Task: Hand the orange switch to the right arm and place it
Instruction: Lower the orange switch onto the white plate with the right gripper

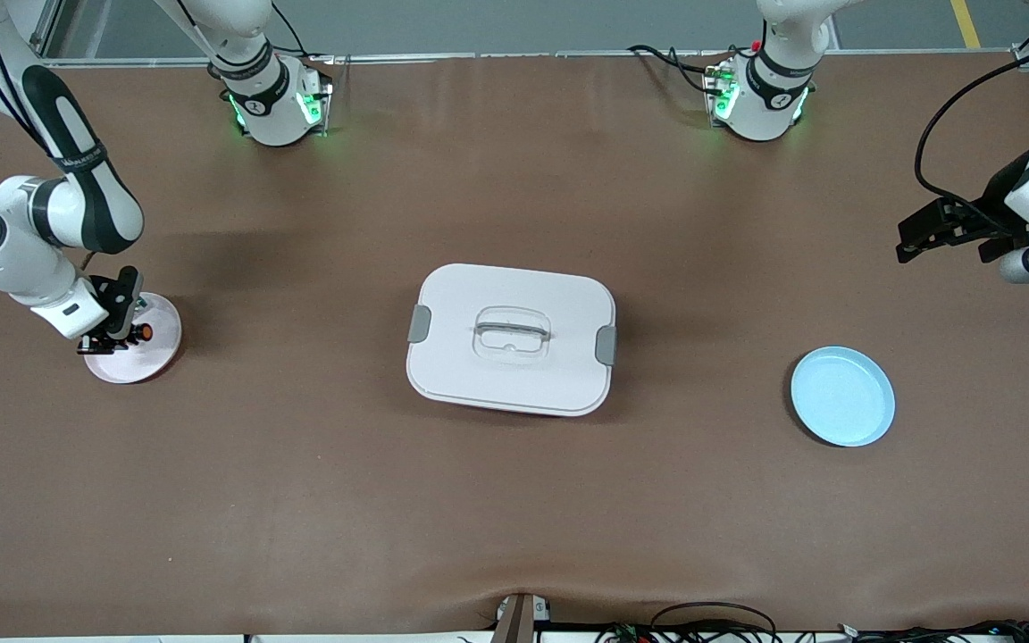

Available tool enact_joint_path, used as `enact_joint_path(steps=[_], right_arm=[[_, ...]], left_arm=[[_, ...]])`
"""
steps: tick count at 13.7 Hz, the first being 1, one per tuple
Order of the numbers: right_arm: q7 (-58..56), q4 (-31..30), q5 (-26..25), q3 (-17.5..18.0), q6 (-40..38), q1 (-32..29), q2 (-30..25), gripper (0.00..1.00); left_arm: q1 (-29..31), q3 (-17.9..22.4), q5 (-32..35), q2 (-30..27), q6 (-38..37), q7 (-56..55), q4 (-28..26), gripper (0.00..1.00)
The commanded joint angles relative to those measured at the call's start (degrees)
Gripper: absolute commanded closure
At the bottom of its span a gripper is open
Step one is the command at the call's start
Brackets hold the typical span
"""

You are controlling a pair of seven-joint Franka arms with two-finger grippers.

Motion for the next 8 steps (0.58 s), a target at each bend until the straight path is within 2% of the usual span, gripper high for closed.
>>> enact_joint_path(steps=[1,8], right_arm=[[2.33,1.25,-1.46,0.86,0.19,-1.63,1.52,1.0],[2.69,2.74,-1.46,0.86,0.27,-2.07,3.63,1.0]], left_arm=[[-5.75,5.71,1.04,-1.03,-0.45,-0.05,0.11,0.0],[-15.24,15.2,0.95,-1.12,-0.45,0.13,0.11,0.0]])
